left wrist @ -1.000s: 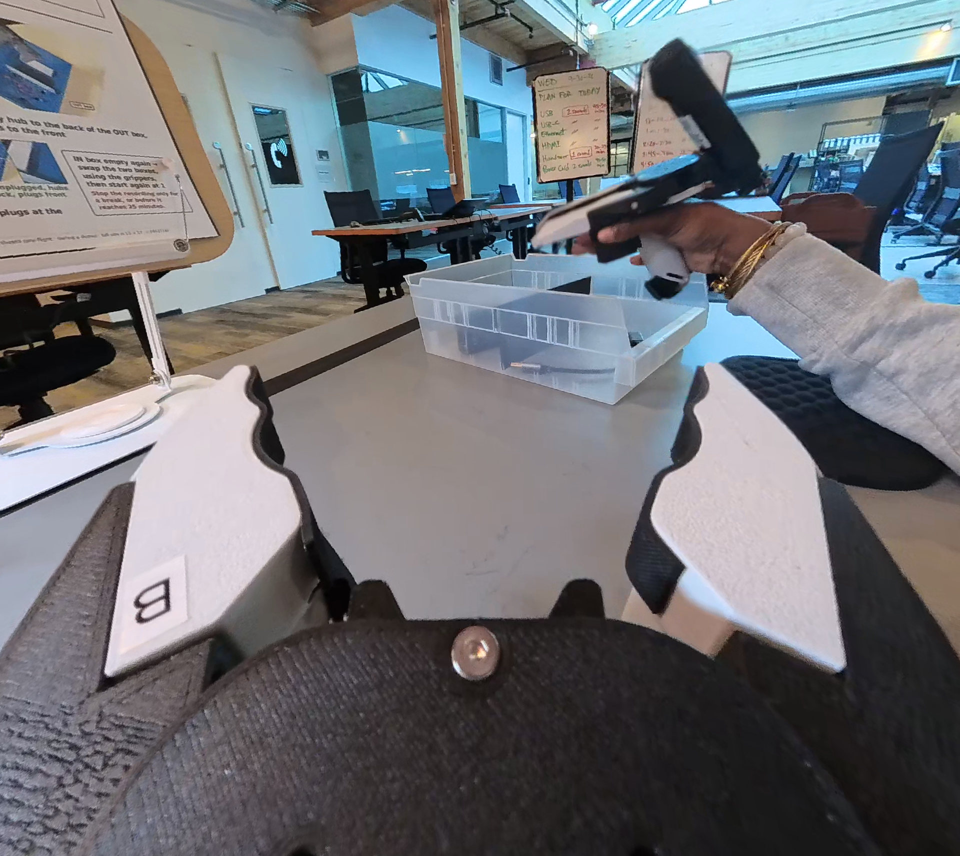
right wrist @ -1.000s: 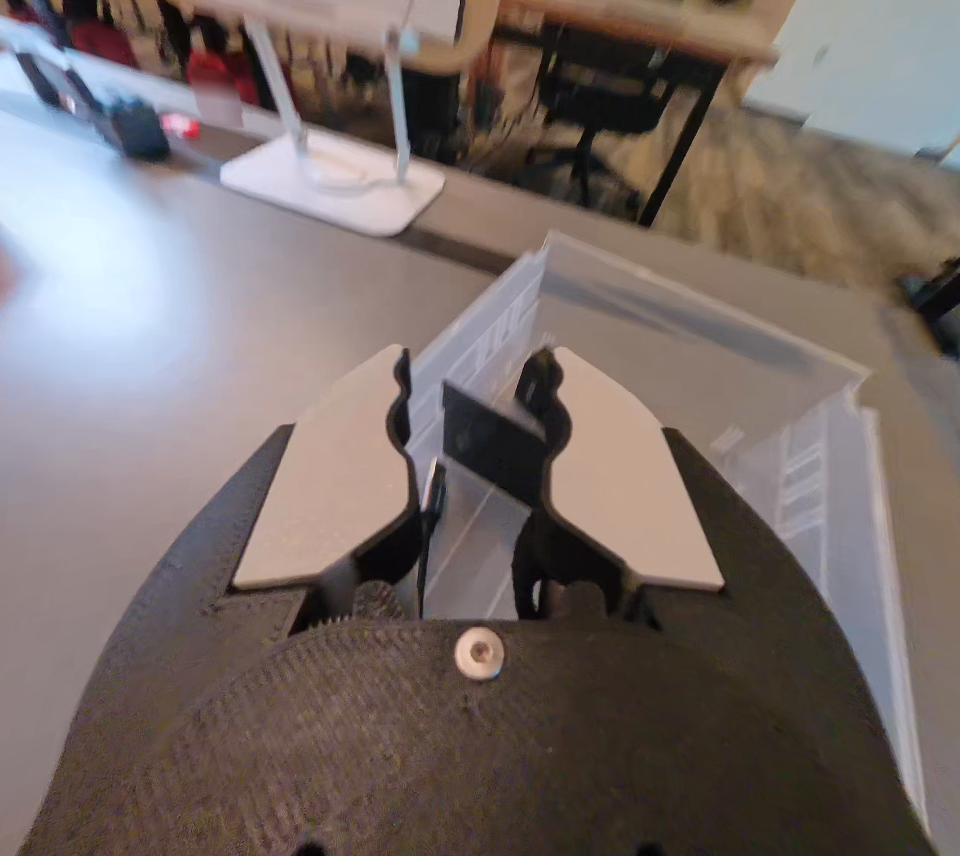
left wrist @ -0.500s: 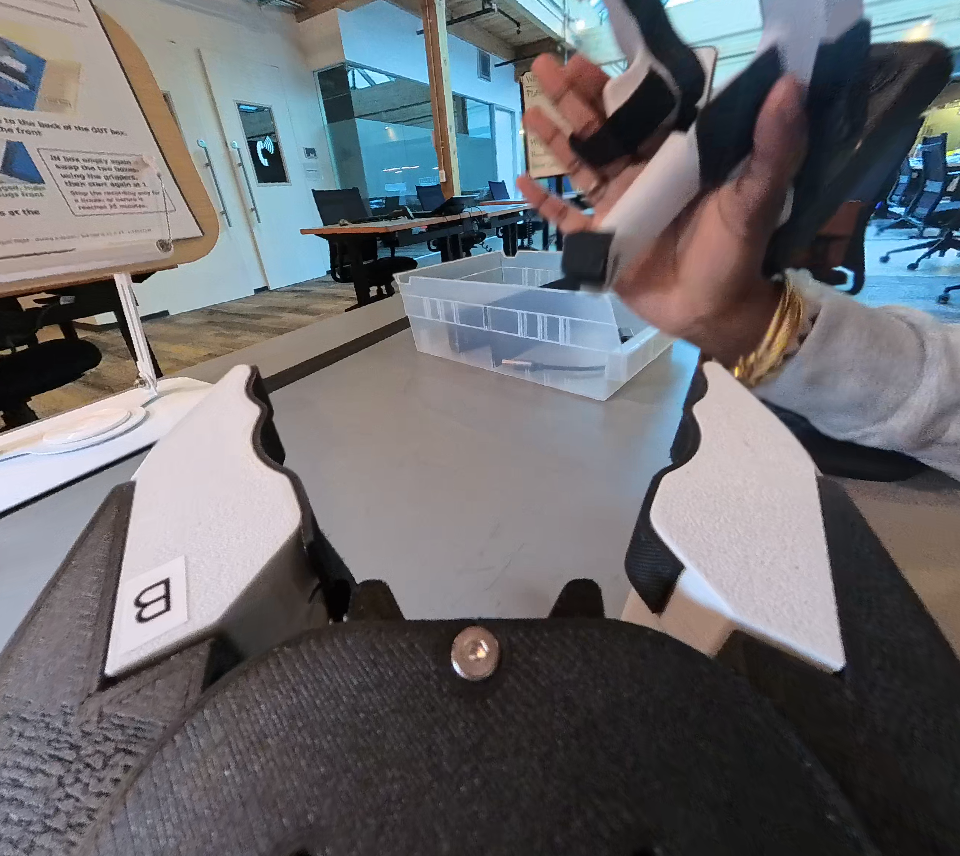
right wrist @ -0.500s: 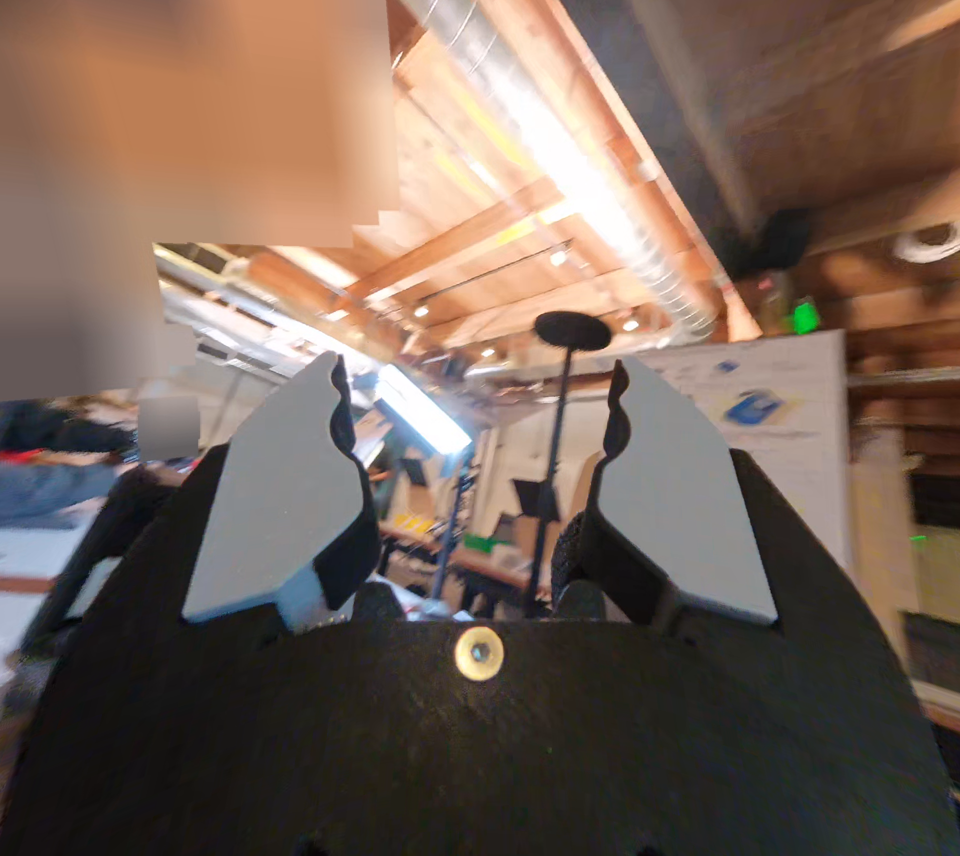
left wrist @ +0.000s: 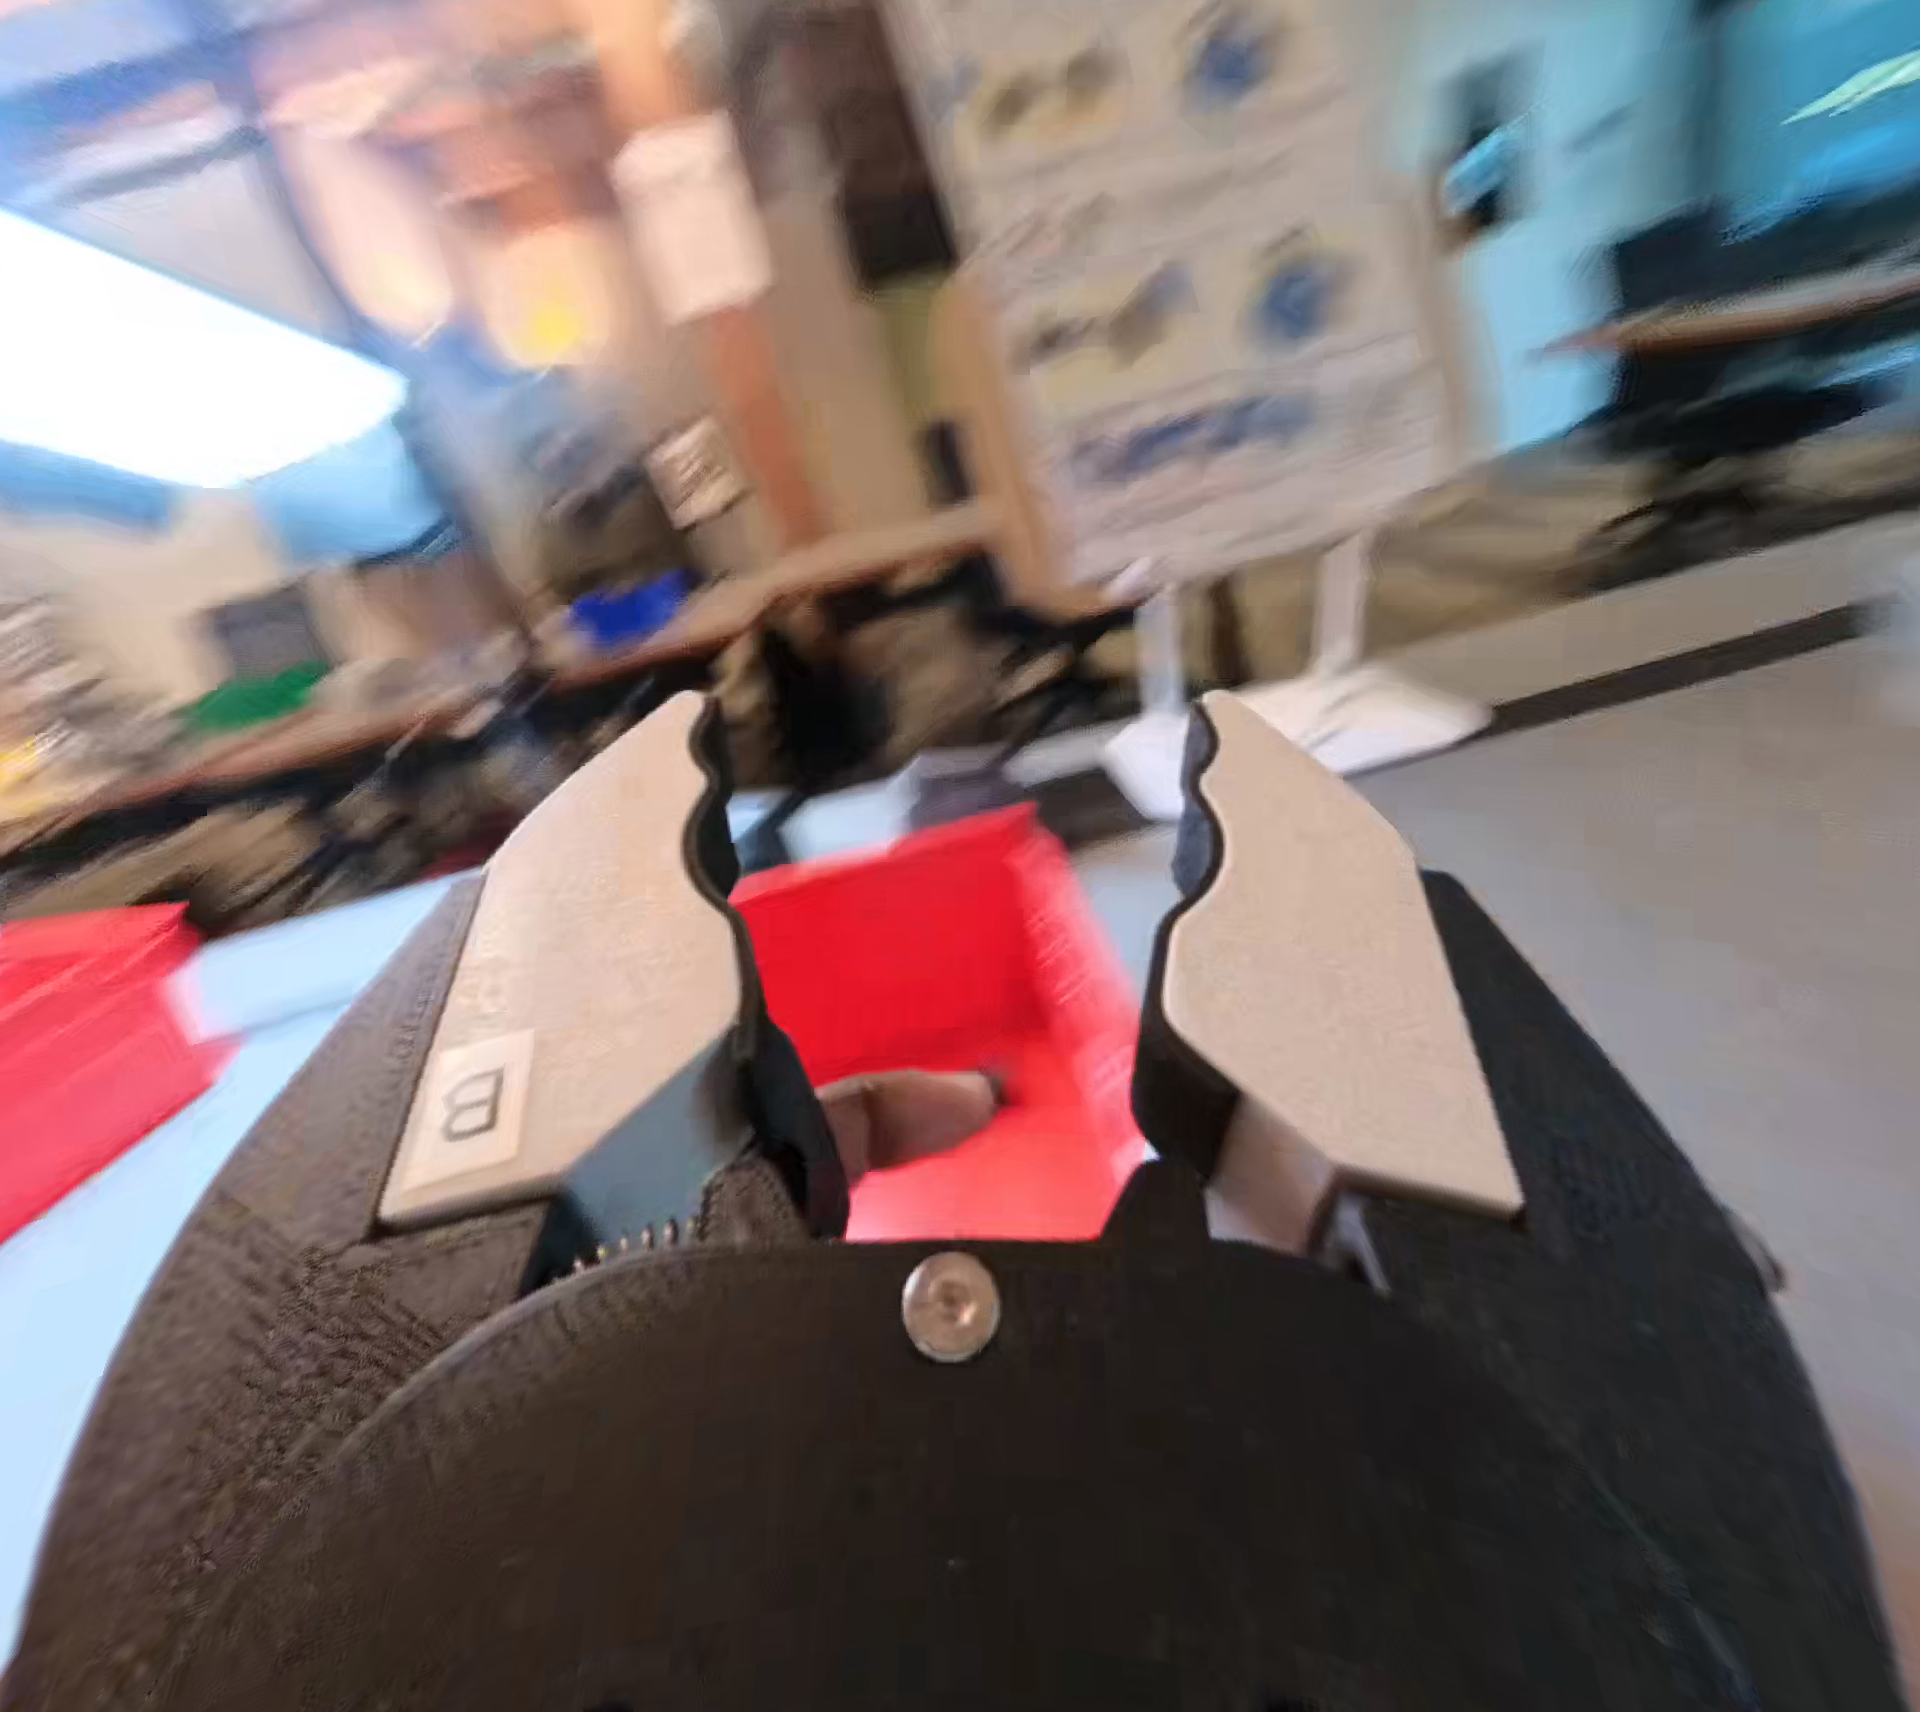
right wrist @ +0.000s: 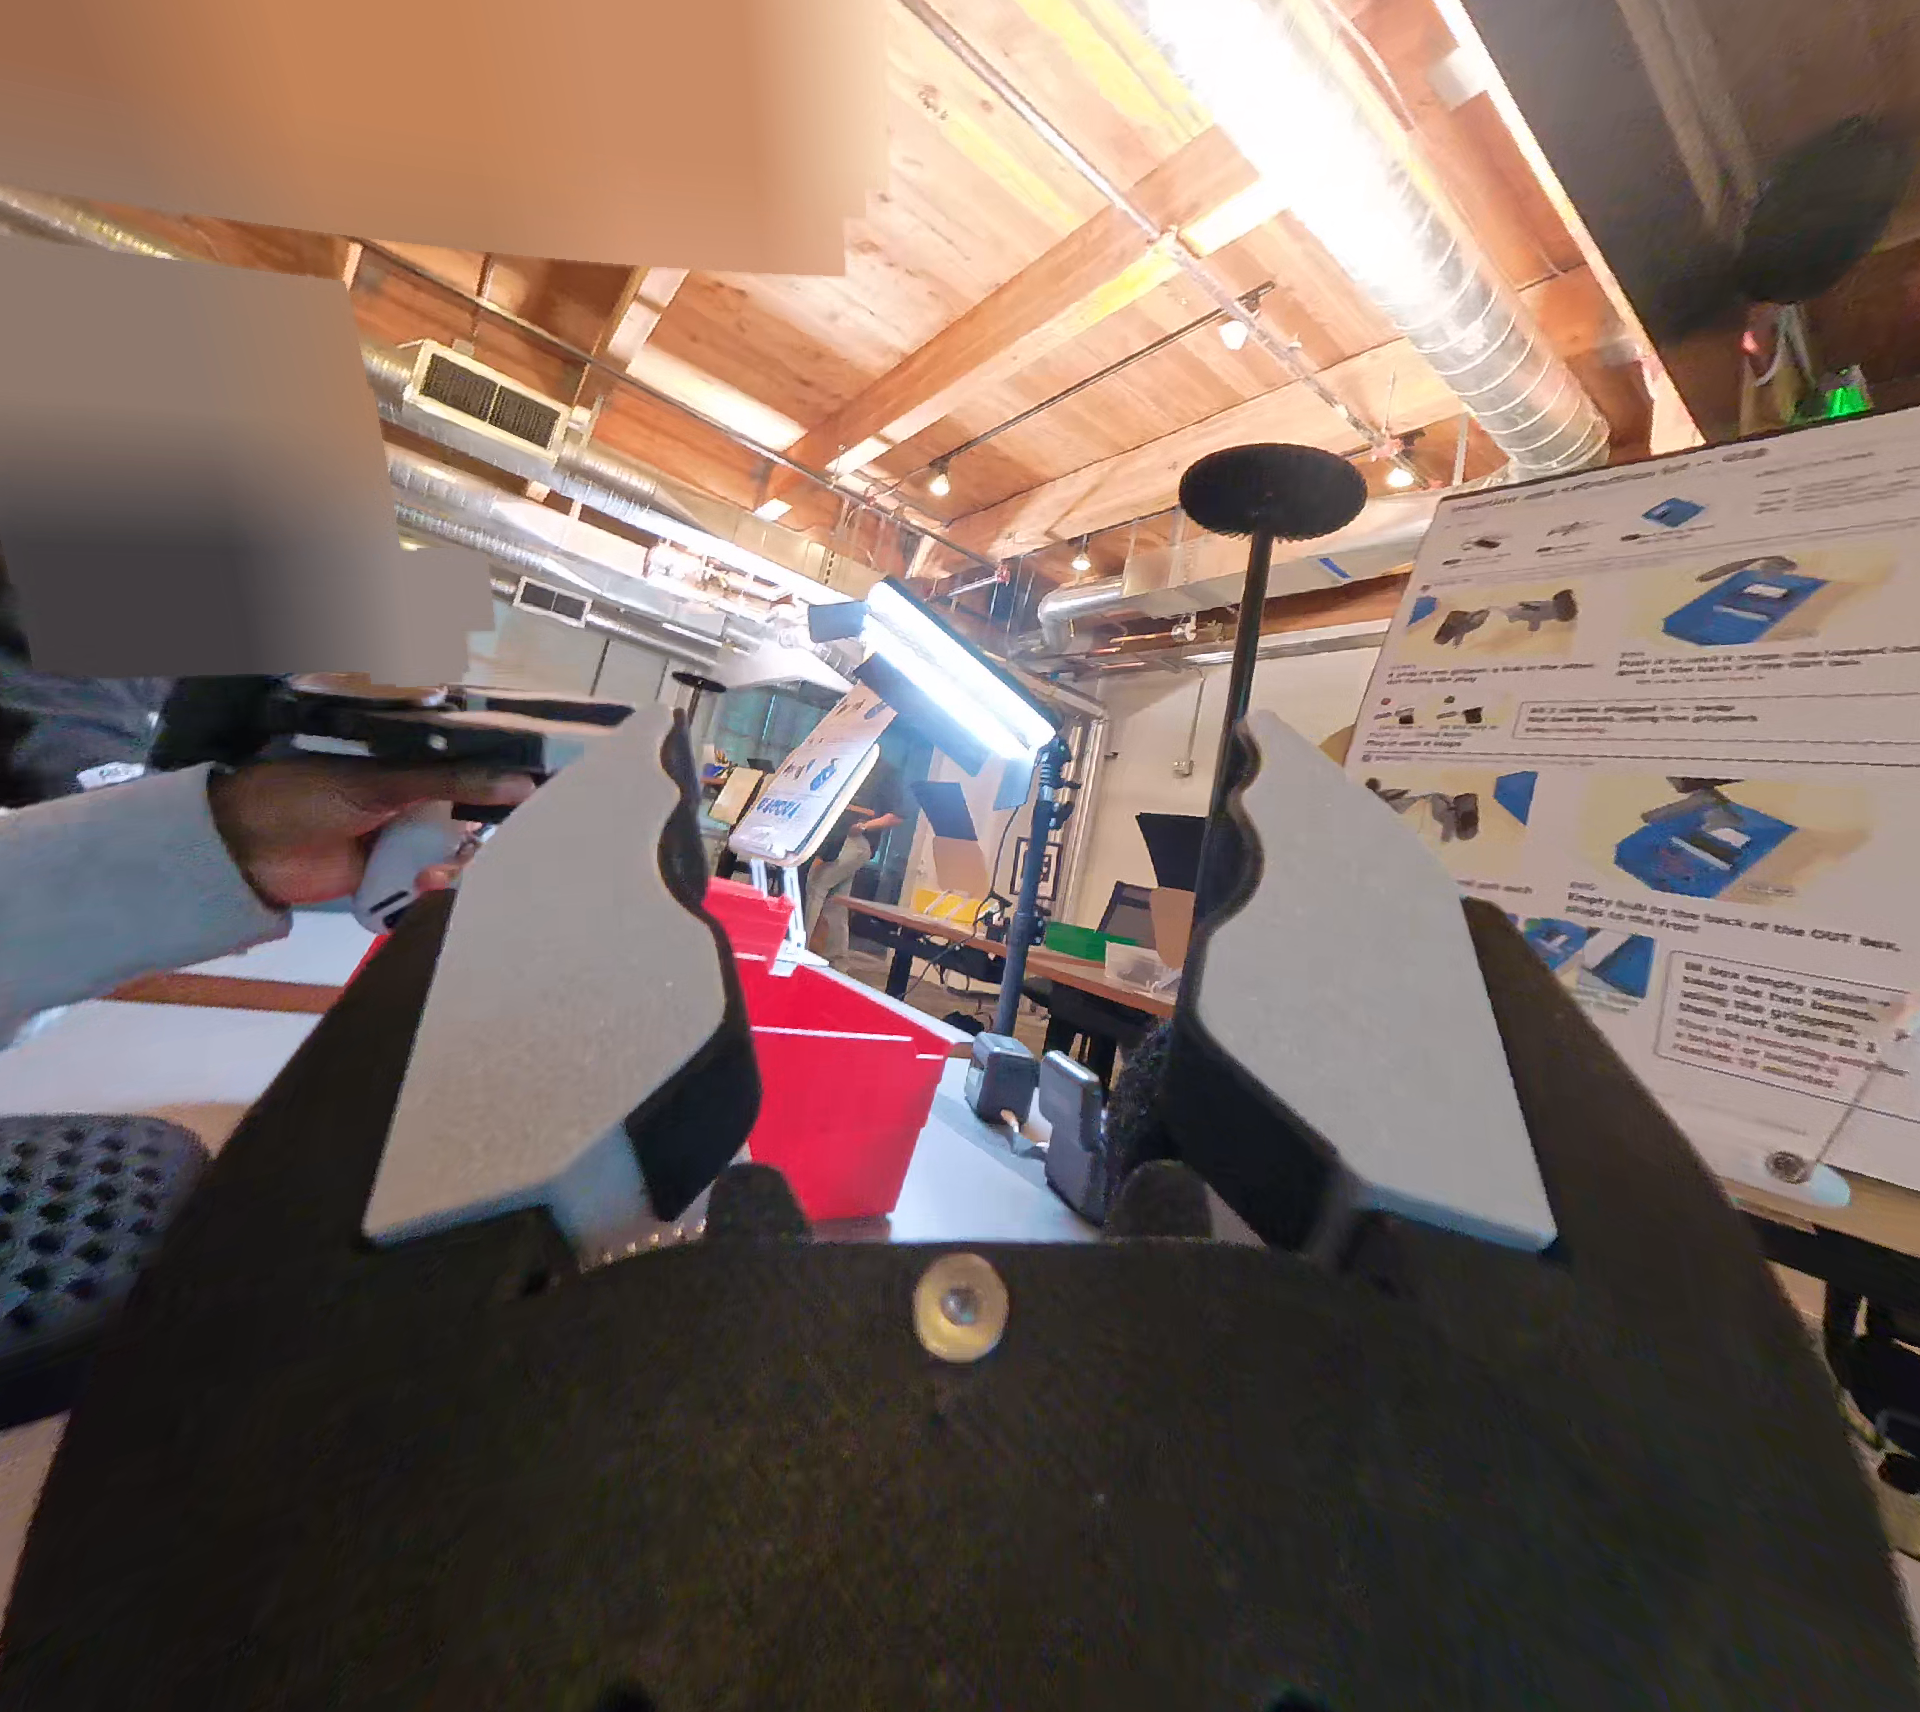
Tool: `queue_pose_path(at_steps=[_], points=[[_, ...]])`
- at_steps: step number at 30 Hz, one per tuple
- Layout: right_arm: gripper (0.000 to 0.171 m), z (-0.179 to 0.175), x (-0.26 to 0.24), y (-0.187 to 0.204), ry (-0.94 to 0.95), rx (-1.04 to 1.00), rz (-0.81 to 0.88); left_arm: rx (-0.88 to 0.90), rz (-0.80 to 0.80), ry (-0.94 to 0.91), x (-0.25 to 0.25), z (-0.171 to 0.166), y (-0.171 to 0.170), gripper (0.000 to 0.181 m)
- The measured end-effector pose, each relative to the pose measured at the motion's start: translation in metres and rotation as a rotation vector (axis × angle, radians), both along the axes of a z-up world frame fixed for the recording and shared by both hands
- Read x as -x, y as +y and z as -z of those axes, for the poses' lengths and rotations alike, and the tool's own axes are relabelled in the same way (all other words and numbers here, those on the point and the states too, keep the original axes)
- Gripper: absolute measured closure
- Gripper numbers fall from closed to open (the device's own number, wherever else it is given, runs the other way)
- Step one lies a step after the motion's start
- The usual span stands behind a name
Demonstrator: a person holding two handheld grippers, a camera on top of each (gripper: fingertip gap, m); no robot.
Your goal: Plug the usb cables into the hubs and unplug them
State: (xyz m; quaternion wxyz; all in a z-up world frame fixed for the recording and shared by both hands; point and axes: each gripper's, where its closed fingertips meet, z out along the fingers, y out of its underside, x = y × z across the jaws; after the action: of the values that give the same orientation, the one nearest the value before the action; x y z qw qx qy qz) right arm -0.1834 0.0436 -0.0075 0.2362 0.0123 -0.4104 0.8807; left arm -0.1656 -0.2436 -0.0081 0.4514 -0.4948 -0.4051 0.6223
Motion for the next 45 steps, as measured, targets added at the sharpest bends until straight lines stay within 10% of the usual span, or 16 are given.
queue_pose_path(at_steps=[3,7,17,23,30,34,39,45], points=[[0.075,0.007,-0.008,-0.013,0.032,-0.062,-0.006,-0.100,-0.188,-0.267,0.001,0.063,-0.078,0.103],[0.077,0.014,-0.014,-0.023,0.073,-0.122,0.005,-0.173,-0.191,-0.566,0.013,0.119,-0.100,0.103],[0.082,0.014,-0.007,-0.019,0.053,-0.118,0.012,-0.085,-0.266,-0.770,0.032,0.149,-0.112,0.145],[0.084,0.016,-0.006,-0.020,0.046,-0.130,0.009,0.020,-0.220,-0.540,0.025,0.082,-0.094,0.149],[0.087,0.020,-0.005,-0.026,0.036,-0.171,0.013,0.195,0.047,-0.047,0.025,-0.049,-0.006,0.152],[0.093,0.025,-0.005,-0.030,-0.018,-0.196,-0.043,-0.020,0.458,0.142,0.019,-0.092,0.072,0.152],[0.103,0.028,-0.020,-0.040,-0.264,-0.150,-0.408,-0.373,0.965,0.231,0.004,-0.096,0.164,0.152],[0.109,0.009,-0.025,-0.027,-0.375,0.071,-0.601,-0.569,1.175,0.190,0.001,-0.053,0.234,0.152]])
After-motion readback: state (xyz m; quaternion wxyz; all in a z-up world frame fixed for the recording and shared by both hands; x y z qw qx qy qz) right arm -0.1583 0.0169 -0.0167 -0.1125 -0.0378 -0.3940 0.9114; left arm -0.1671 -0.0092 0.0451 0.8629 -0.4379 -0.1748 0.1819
